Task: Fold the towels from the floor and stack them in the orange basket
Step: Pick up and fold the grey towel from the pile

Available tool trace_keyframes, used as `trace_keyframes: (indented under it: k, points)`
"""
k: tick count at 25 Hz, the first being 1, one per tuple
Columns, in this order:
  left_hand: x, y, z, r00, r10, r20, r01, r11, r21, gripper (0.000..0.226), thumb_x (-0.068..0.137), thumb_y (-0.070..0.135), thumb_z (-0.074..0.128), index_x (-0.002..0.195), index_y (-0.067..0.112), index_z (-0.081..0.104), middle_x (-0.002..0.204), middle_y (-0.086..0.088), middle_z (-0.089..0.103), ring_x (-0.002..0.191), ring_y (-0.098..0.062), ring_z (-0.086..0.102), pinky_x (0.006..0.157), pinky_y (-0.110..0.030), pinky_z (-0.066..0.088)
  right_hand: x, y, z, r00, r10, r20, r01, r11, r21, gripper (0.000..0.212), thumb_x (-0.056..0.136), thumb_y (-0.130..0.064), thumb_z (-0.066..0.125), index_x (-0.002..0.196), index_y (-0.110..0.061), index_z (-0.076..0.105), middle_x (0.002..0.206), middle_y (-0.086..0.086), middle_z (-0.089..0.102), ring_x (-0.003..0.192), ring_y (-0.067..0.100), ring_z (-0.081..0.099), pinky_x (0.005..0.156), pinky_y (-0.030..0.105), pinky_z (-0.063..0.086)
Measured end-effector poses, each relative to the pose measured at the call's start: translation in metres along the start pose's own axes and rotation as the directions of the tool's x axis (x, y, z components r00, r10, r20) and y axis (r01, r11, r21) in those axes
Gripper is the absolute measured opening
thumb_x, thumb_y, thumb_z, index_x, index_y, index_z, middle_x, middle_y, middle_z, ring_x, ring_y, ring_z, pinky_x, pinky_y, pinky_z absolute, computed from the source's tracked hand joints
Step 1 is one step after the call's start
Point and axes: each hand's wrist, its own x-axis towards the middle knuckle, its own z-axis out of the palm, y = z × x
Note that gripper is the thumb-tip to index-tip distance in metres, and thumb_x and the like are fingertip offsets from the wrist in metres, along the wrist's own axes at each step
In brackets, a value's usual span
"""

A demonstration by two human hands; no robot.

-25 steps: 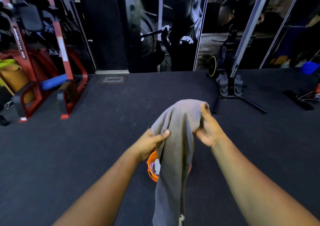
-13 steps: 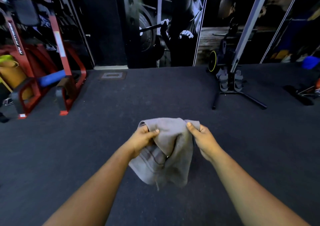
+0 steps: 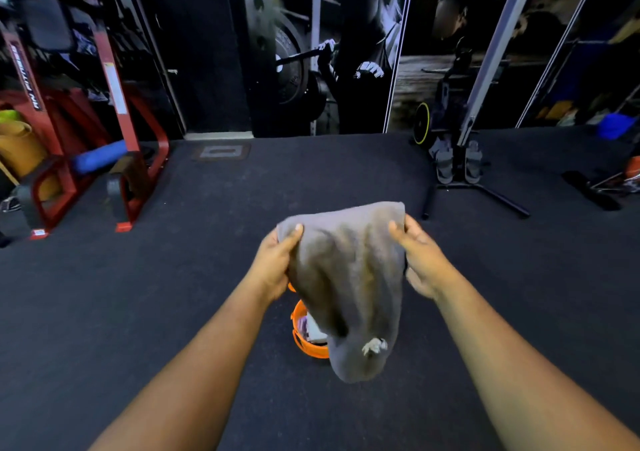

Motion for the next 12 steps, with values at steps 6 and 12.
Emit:
trace_keyframes:
  k: [6, 12]
  points:
    - [0.002, -0.015, -0.024, 0.972, -0.187, 0.14, 0.118, 0.91, 0.398, 0.028, 0.095, 0.031, 0.071, 0.107, 0.006, 0.071, 0.094, -0.011, 0.075, 0.085, -0.028, 0.069, 0.078, -0.042, 0.058, -0.004, 0.032, -0.016, 0.993, 0.007, -0.121, -0.022, 0.992, -0.123, 0.022, 0.095, -0.015, 0.069, 0.114, -0.004, 0.071, 0.108, 0.015, 0.076, 0.107, 0.03, 0.072, 0.096, 0.043, 0.057]
    - [0.01, -0.001, -0.014, 0.997, -0.059, 0.052, 0.05, 0.988, 0.146, 0.013, 0.104, 0.018, 0.056, 0.11, 0.014, 0.068, 0.103, -0.005, 0.076, 0.095, -0.019, 0.071, 0.08, -0.035, 0.058, 0.005, 0.027, -0.027, 0.987, 0.141, 0.073, -0.13, 0.981, -0.144, 0.039, 0.093, -0.012, 0.072, 0.129, -0.019, 0.061, 0.121, 0.003, 0.074, 0.112, 0.021, 0.07, 0.09, 0.037, 0.057]
